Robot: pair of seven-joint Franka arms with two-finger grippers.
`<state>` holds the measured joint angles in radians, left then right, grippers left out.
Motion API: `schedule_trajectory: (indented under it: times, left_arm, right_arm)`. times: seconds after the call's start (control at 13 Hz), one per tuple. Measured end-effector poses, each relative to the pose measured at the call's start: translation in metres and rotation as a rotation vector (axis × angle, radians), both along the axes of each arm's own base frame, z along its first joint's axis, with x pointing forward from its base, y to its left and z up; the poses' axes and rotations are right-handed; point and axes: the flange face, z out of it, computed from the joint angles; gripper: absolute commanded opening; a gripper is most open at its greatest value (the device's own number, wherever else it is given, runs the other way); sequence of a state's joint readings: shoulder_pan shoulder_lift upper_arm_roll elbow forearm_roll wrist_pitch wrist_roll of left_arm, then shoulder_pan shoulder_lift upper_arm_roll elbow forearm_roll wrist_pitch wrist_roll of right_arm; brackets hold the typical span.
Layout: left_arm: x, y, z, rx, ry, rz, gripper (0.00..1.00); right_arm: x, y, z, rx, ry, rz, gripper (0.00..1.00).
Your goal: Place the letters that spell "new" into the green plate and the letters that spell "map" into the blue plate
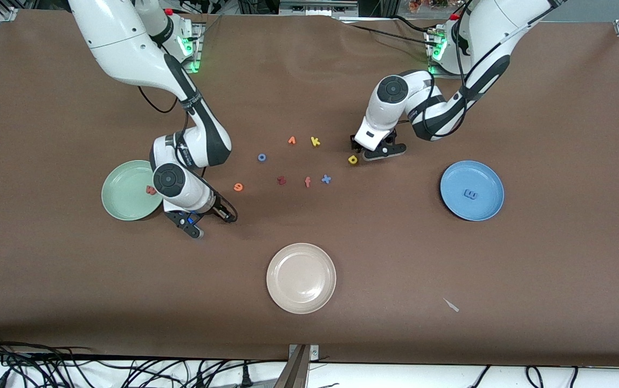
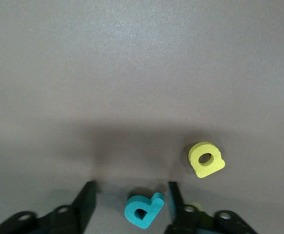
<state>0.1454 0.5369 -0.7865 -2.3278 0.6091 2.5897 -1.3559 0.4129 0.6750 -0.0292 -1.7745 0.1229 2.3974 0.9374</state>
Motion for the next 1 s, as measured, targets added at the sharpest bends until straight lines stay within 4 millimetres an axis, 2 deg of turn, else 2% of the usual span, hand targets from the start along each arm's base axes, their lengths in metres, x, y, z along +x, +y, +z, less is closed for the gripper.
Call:
schedule_trajectory:
  times: [0.23,0.31,0.46,0.62,0.77,1.0]
  left_arm:
    - [0.001,-0.001,-0.001,-0.004,0.005,0.005,0.36]
    - [0.001,-0.002,0.000,-0.005,0.002,0.006,0.30]
    - [0.002,-0.002,0.000,-0.003,0.001,0.015,0.20]
    - [0.002,-0.002,0.001,-0.002,0.001,0.021,0.13]
    - [0.002,-0.002,0.001,-0.002,0.001,0.024,0.09]
    - [0.002,-0.002,0.001,-0.002,0.001,0.034,0.01]
  right_arm:
    - [0.001,0.003,0.003,0.004,-0.006,0.004,0.13]
    - [0.002,0.005,0.005,0.006,-0.009,0.006,0.11]
    - [0.004,0.006,0.008,0.002,0.010,0.008,0.10]
    - [0.013,0.002,0.023,-0.007,0.057,0.027,0.10]
    - [0.023,-0.017,0.036,-0.010,0.114,0.087,0.10]
    - [0.026,-0.063,0.048,-0.016,0.217,0.213,0.10]
